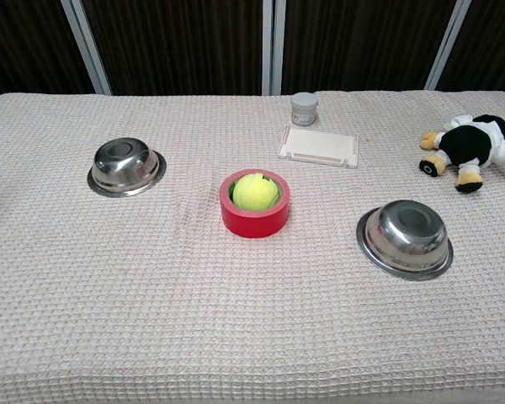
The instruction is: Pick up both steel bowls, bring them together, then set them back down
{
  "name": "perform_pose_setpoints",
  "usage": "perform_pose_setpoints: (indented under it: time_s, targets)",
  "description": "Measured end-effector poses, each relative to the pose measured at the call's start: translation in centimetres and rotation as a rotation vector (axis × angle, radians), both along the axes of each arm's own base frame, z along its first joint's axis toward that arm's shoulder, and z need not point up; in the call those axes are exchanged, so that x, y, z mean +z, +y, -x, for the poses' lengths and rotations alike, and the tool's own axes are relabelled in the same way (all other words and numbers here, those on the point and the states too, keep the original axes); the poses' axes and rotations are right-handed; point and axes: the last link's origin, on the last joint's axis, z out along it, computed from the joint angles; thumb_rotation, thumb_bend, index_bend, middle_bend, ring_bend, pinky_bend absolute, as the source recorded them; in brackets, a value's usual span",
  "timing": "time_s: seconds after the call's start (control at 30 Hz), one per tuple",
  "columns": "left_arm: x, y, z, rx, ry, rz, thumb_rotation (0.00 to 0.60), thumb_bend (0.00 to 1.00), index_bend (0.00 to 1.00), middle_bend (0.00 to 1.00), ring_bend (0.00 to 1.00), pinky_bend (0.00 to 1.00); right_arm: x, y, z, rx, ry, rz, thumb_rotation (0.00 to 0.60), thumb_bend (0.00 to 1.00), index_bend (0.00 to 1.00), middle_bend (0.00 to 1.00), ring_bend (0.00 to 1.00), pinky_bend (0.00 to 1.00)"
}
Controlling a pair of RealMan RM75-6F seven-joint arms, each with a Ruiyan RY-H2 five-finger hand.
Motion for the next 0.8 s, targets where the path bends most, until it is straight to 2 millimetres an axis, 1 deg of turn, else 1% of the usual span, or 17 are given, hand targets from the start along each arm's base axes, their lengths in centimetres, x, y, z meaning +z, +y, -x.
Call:
perform_pose_setpoints:
  time_s: [0.17, 0.33, 0.43, 0.57, 0.67, 0.8]
  targets:
    - [-0.4, 0.7, -0.3, -0.010, -0.024, 0.009, 0.600, 0.00, 0.07, 0.08, 0.00, 0.14, -0.3, -0.3, -0.5, 0.008, -0.013, -0.023, 0.600, 0.00, 0.00, 0.00, 0.00, 0.00]
    - [-0.1, 1.3, -0.5, -0.028, -0.008, 0.011, 0.600, 0.00, 0.07, 0.08, 0.00, 0.14, -0.1, -0.4, -1.4, 0.026, -0.012, -0.048, 0.600, 0.00, 0.00, 0.00, 0.00, 0.00]
    - [0.0, 2.0, -0.7, -0.040, 0.001, 0.025, 0.600, 0.00, 0.07, 0.08, 0.00, 0.14, -0.3, -0.6, -1.9, 0.033, -0.017, -0.071, 0.600, 0.01, 0.00, 0.00, 0.00, 0.00]
    - [0.0, 3.8, -1.3, -0.078, 0.004, 0.068, 0.600, 0.00, 0.07, 0.08, 0.00, 0.14, -1.1, -1.0, -2.6, 0.029, 0.005, -0.120, 0.600, 0.01, 0.00, 0.00, 0.00, 0.00]
    - [-0.2, 6.0, -2.3, -0.122, -0.012, 0.117, 0.600, 0.00, 0.07, 0.08, 0.00, 0.14, -2.0, -1.5, -3.1, 0.012, 0.038, -0.172, 0.600, 0.01, 0.00, 0.00, 0.00, 0.00]
    - [-0.8, 9.5, -3.9, -0.168, -0.060, 0.202, 0.600, 0.00, 0.07, 0.07, 0.00, 0.14, -3.3, -2.5, -4.0, -0.021, 0.081, -0.236, 0.600, 0.01, 0.00, 0.00, 0.00, 0.00]
